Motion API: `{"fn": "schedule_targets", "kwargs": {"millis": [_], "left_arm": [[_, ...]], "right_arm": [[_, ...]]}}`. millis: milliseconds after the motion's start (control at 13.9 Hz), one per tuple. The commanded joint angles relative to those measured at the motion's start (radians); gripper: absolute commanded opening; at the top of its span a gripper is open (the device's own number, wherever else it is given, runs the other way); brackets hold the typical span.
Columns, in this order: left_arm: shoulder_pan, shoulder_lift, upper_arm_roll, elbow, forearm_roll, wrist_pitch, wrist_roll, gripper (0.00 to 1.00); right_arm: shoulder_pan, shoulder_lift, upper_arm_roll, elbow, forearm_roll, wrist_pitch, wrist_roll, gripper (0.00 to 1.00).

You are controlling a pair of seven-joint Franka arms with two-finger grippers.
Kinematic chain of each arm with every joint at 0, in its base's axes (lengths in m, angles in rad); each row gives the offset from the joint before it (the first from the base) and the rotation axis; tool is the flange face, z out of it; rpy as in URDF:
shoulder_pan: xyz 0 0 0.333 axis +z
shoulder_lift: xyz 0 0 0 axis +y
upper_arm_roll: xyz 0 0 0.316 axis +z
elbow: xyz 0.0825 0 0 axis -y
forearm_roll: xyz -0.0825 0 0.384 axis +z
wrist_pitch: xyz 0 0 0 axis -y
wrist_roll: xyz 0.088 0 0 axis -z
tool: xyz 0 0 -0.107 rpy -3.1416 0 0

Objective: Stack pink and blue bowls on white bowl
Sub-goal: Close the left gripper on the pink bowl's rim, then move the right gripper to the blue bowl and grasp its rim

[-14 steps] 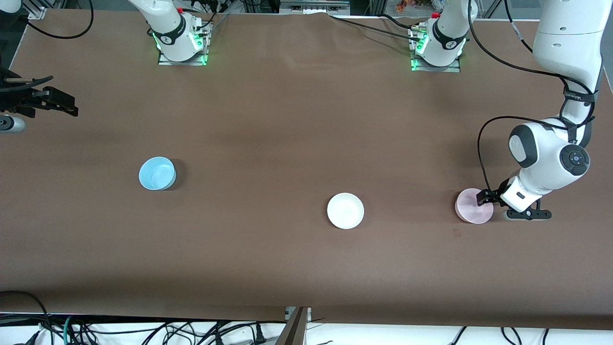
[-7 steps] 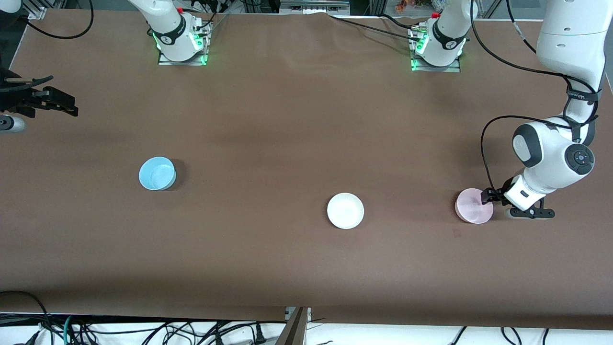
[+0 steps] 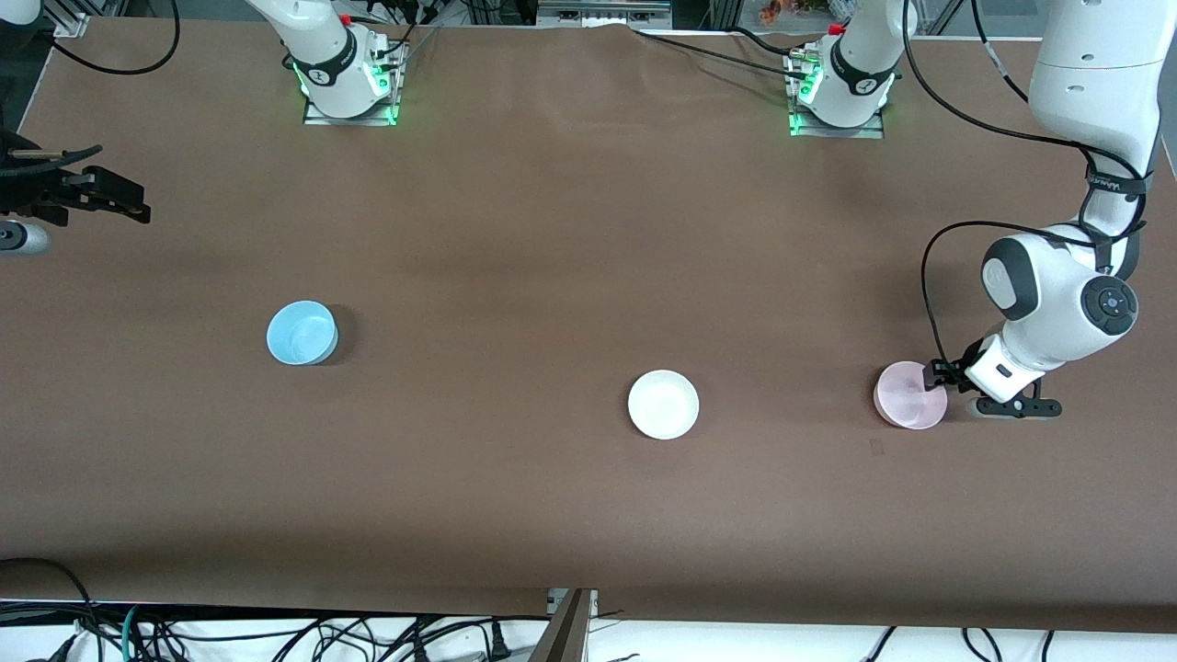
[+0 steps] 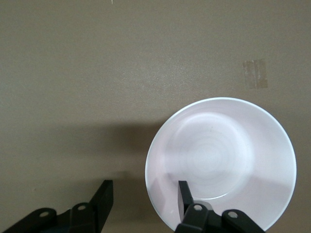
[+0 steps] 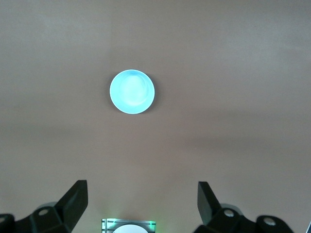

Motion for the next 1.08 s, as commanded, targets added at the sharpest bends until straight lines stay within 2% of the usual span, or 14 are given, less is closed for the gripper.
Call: {"fn": "schedule_targets", "kwargs": {"millis": [0,144,432,575,1007], "left_arm": [[0.008,-0.007,-0.008,-0.01,-0.036,0.014,0.044,0.55],[0.008,-0.007,-0.009,-0.008,-0.036,0.014,0.044,0.51],[0.006,-0.007,-0.009,-0.008,-0.064,0.014,0.044,0.5],[0.006,-0.01,-0.009,-0.008,-0.064,0.014,0.044,0.5],[0.006,-0.014,-0.009,-0.01,-0.064,0.012,0.045,0.47]], "right_arm": [[0.0,0.016,0.014,0.021,0.014,-0.011,0.009,1.0],[0.0,0.019,0.015,0.021,0.02,-0.007,0.001,1.0],[0.0,0.066,0.015,0.019,0.006,0.007,0.006,1.0],[-0.003,0.137,0.015,0.007,0.003,0.057,0.006,1.0],[-0.012,0.215,0.015,-0.123,0.005,0.283,0.004,1.0]]}}
